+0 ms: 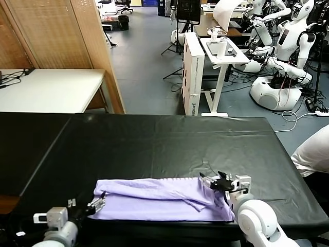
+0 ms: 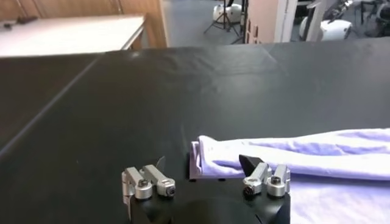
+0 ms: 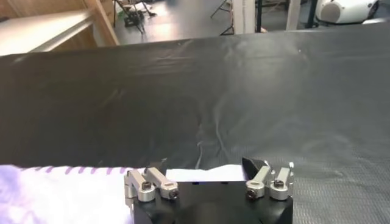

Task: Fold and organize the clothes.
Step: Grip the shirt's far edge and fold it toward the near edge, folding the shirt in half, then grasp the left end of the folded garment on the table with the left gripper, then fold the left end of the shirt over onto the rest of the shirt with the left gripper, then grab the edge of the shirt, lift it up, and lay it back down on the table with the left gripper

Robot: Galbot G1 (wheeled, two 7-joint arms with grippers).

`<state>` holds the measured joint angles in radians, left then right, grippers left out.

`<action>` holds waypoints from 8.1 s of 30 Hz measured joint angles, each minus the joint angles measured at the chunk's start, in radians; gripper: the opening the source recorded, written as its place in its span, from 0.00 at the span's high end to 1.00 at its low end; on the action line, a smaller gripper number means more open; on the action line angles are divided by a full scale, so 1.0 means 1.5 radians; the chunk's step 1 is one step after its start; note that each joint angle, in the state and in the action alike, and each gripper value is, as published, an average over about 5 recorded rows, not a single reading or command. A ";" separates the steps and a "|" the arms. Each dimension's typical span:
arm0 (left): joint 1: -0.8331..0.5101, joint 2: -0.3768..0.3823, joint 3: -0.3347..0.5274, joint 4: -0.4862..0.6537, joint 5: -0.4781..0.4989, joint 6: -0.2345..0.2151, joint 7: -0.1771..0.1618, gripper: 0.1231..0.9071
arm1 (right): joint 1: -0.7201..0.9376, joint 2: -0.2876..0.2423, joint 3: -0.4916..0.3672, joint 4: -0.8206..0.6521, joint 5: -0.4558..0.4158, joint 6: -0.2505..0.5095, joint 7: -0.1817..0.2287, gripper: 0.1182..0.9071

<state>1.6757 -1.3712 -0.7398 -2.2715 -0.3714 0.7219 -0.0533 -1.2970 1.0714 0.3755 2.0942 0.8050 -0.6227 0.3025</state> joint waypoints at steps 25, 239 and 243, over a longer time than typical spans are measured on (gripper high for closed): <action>-0.033 -0.013 0.022 0.047 -0.058 0.008 -0.013 0.38 | -0.076 -0.003 0.086 0.141 0.023 0.009 -0.003 0.00; -0.184 0.196 0.256 0.029 -0.034 -0.111 0.054 0.00 | -0.222 0.095 0.137 0.221 -0.078 0.041 -0.023 0.00; -0.180 0.190 0.218 0.062 -0.039 -0.107 0.073 0.00 | -0.218 0.093 0.136 0.219 -0.075 0.040 -0.023 0.00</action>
<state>1.4052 -1.0856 -0.4122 -2.1791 -0.4295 0.5616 0.0566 -1.6237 1.2115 0.5788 2.4230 0.6925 -0.5623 0.2679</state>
